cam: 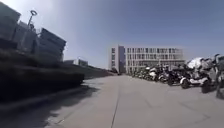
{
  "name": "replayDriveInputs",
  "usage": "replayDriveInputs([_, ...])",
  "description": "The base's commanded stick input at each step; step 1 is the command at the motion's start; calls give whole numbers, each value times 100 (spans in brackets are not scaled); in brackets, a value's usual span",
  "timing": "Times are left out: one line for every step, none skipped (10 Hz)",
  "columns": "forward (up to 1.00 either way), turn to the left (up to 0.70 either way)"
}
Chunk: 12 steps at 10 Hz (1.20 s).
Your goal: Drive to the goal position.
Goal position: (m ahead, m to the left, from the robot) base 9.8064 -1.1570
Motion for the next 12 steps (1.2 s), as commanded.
replayDriveInputs([100,2])
replayDriveInputs([100,2])
replayDriveInputs([100,2])
replayDriveInputs([100,2])
replayDriveInputs([100,2])
replayDriveInputs([100,2])
replayDriveInputs([100,2])
replayDriveInputs([100,2])
replayDriveInputs([100,2])
replayDriveInputs([100,2])
replayDriveInputs([100,2])
replayDriveInputs([100,2])
